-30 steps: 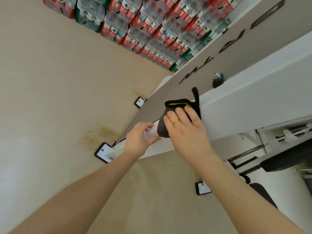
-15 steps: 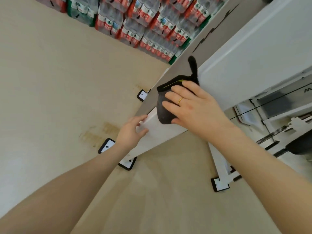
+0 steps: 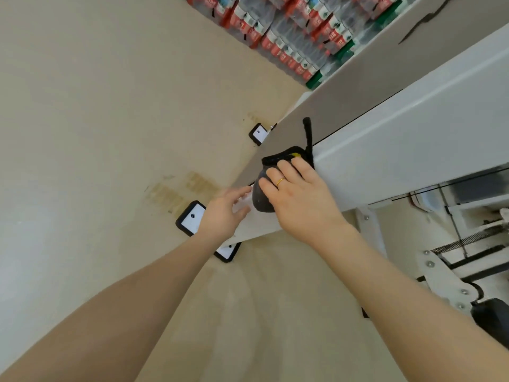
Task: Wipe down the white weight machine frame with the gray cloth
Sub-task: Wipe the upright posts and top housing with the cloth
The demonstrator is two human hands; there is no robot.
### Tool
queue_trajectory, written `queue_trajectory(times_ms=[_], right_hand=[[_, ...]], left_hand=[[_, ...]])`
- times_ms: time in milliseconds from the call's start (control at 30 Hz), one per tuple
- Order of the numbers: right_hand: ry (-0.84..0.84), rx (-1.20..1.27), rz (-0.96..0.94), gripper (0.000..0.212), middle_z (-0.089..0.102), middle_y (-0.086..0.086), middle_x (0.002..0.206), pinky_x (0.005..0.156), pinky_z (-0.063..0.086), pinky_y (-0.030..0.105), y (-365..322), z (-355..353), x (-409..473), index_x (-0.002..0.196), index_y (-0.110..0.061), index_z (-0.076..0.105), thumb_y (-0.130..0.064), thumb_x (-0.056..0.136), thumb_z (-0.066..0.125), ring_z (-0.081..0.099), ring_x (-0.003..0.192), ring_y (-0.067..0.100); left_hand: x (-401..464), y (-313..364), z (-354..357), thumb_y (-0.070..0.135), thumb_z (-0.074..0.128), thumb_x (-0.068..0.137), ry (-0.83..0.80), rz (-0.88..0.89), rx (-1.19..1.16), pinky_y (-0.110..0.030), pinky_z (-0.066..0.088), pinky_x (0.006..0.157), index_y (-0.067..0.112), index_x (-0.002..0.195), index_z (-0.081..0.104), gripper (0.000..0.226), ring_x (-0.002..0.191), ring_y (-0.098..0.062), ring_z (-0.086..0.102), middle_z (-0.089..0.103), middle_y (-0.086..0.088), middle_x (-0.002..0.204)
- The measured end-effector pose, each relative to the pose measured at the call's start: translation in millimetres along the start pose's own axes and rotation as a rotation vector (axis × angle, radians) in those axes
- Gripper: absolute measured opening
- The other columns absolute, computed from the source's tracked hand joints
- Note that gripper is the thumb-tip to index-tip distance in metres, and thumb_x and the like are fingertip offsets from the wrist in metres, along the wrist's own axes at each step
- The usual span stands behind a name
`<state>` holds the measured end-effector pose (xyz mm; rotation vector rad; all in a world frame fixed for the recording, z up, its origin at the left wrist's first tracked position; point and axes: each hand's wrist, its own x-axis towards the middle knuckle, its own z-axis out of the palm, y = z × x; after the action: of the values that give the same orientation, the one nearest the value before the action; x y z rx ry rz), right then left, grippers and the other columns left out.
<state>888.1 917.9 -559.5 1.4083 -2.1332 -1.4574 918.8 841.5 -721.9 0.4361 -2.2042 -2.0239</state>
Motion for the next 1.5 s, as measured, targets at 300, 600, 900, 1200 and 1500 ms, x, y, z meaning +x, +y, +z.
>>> queue_trajectory(times_ms=[300, 600, 900, 1200, 1500], right_hand=[[-0.099, 0.016, -0.102, 0.046, 0.039, 0.008, 0.138, 0.113, 0.014, 0.036, -76, 44, 36, 0.139, -0.005, 0.026, -0.017, 0.094, 0.028, 0.031, 0.131, 0.027], [0.163, 0.016, 0.132, 0.019, 0.062, 0.000, 0.089, 0.097, 0.027, 0.032, -53, 45, 29, 0.092, -0.015, 0.065, -0.023, 0.075, 0.066, 0.060, 0.091, 0.021], [-0.310, 0.115, -0.082, 0.037, 0.051, 0.010, 0.123, 0.106, 0.024, 0.037, -166, 83, 100, 0.127, -0.008, 0.046, -0.013, 0.091, 0.038, 0.043, 0.116, 0.029], [-0.217, 0.071, -0.125, 0.030, 0.062, 0.008, 0.109, 0.098, 0.036, 0.035, -139, 71, 89, 0.114, -0.010, 0.059, -0.019, 0.085, 0.052, 0.054, 0.102, 0.025], [0.287, -0.064, 0.254, 0.039, 0.065, 0.012, 0.104, 0.103, 0.027, 0.043, 47, -22, -14, 0.099, -0.005, 0.064, -0.041, 0.087, 0.057, 0.060, 0.103, 0.031]], left_hand=[[-15, -81, -11, 0.006, 0.050, 0.090, -0.143, -0.175, 0.058, -0.005, 0.029, 0.076, 0.026, 0.139, 0.038, 0.054, 0.117, -0.008, 0.045, 0.046, 0.009, 0.137], [-10, -88, -32, 0.007, 0.049, 0.090, -0.139, -0.237, 0.037, -0.020, 0.034, 0.081, 0.025, 0.139, 0.036, 0.053, 0.118, -0.012, 0.044, 0.047, 0.009, 0.132], [-21, -122, -72, 0.008, 0.051, 0.089, -0.165, -0.221, 0.106, -0.017, 0.033, 0.078, 0.023, 0.135, 0.041, 0.049, 0.098, -0.008, 0.046, 0.048, 0.004, 0.126], [-29, -125, -88, 0.009, 0.051, 0.089, -0.138, -0.303, 0.117, -0.016, 0.033, 0.077, 0.019, 0.134, 0.042, 0.047, 0.092, -0.009, 0.047, 0.049, -0.001, 0.126], [-10, -7, -64, 0.009, 0.053, 0.089, -0.229, -0.057, -0.023, -0.015, 0.038, 0.074, 0.030, 0.129, 0.046, 0.046, 0.091, -0.002, 0.048, 0.048, 0.014, 0.111]])
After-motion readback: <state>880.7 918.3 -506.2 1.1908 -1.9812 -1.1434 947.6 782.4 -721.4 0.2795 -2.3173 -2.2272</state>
